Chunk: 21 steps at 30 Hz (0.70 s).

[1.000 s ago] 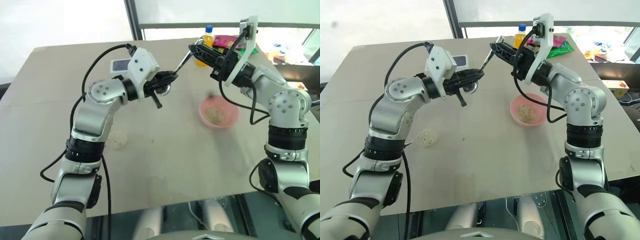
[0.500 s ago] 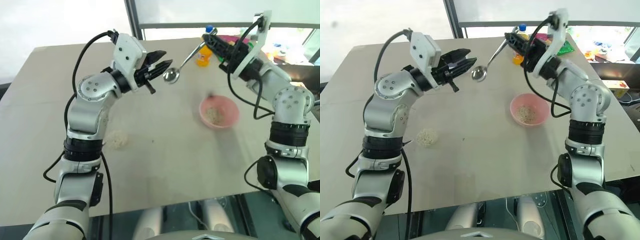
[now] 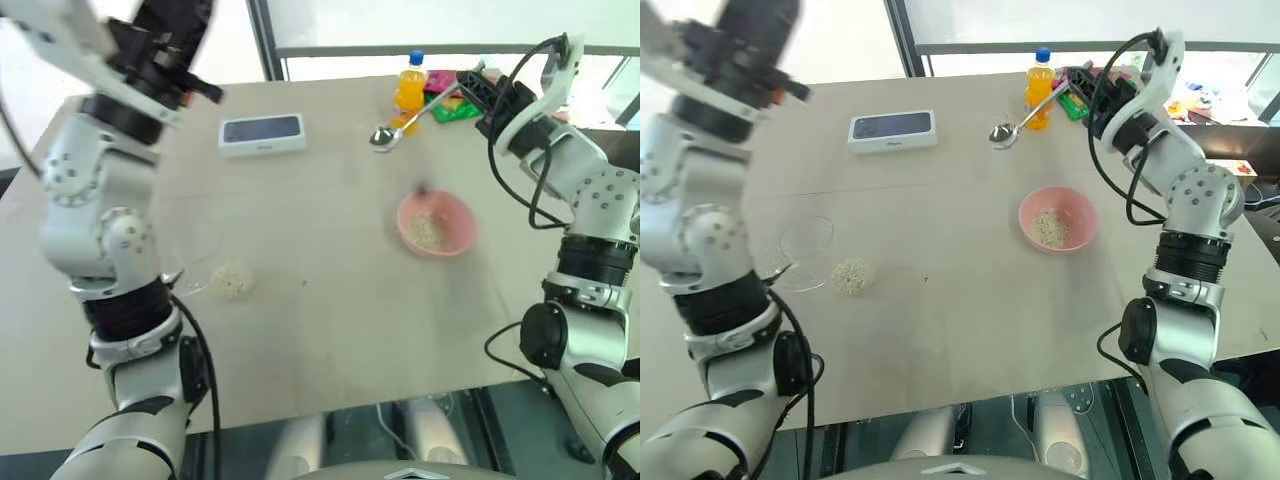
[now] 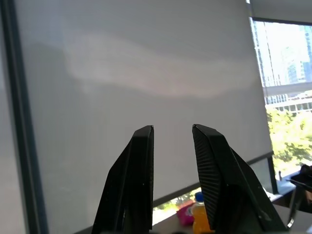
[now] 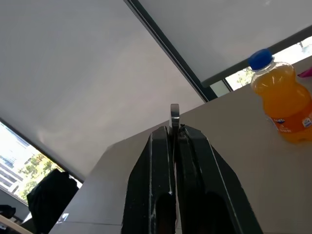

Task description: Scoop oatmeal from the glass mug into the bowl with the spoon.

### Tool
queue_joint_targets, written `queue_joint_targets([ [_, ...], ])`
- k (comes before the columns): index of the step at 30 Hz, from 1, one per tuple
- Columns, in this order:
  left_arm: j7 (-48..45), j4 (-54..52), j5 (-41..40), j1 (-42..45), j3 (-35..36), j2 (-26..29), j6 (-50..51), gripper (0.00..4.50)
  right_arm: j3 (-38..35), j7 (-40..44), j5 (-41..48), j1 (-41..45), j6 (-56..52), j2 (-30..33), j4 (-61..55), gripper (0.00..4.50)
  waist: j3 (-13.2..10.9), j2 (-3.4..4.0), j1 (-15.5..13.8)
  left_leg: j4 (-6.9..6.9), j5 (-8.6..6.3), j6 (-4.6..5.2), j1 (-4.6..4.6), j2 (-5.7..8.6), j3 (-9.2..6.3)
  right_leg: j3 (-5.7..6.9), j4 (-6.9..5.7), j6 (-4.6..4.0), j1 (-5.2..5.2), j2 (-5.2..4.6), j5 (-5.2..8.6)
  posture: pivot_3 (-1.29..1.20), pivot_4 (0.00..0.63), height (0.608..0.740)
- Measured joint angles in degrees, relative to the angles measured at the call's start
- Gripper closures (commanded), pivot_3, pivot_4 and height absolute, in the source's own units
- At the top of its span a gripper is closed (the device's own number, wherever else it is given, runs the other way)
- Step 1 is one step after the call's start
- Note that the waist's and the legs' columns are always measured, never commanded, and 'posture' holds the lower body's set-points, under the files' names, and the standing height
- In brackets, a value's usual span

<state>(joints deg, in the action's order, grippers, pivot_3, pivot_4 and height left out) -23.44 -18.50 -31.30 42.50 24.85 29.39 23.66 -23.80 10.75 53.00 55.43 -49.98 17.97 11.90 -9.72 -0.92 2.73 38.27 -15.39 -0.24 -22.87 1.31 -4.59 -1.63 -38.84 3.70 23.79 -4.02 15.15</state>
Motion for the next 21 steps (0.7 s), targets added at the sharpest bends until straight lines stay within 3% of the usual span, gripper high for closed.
queue_joint_targets([
  [6, 6.05, -6.8, -4.34, -14.16, 12.49, 2.88, 4.54, 3.2, -0.88, 0.79, -1.06, -0.7, 0.54, 1.42, 2.59, 4.5, -0.01, 0.0, -0.32, 0.03, 0.0, 0.0, -0.03, 0.01, -0.01, 0.02, 0.03, 0.0, -0.02, 0.0, 0.0, 0.0, 0.15, 0.74],
  [11, 11.05, -14.5, 2.77, -25.49, 16.04, 3.29, 2.14, 3.2, -0.13, 2.96, -3.11, -0.95, 1.64, 1.61, 6.02, 4.5, -0.01, 0.0, -0.42, 0.02, 0.0, 0.0, 0.0, 0.01, 0.0, 0.0, 0.02, 0.0, -0.03, 0.0, 0.0, 0.0, 0.15, 0.74],
  [15, 16.36, -20.21, 4.0, -32.03, 20.01, -1.82, 1.87, 3.2, 0.77, 5.07, -4.78, -0.94, 2.72, 1.66, 8.54, 4.5, 0.0, -0.01, -0.45, 0.02, -0.01, 0.0, -0.01, -0.03, 0.01, 0.0, 0.03, 0.0, -0.03, 0.01, 0.0, 0.0, 0.15, 0.74],
  [19, 17.38, -27.21, 3.25, -46.42, 20.69, -10.68, 1.75, 3.2, 0.89, 7.31, -7.06, -0.92, 4.17, 2.45, 12.08, 4.5, -0.01, -0.01, -0.41, 0.01, -0.07, 0.09, 0.0, -0.12, 0.19, -0.17, 0.07, 0.0, -0.01, -0.01, 0.0, 0.0, 0.15, 0.74],
  [21, 17.26, -30.25, 3.12, -51.29, 19.56, -13.18, 1.13, 2.67, 1.17, 8.2, -7.59, -0.91, 4.43, 2.33, 13.07, 4.5, 0.0, -0.03, -0.58, 0.02, -0.18, 0.29, 0.03, -0.14, 0.17, -0.14, 0.06, -0.01, -0.05, -0.01, 0.0, 0.0, 0.15, 0.74],
])
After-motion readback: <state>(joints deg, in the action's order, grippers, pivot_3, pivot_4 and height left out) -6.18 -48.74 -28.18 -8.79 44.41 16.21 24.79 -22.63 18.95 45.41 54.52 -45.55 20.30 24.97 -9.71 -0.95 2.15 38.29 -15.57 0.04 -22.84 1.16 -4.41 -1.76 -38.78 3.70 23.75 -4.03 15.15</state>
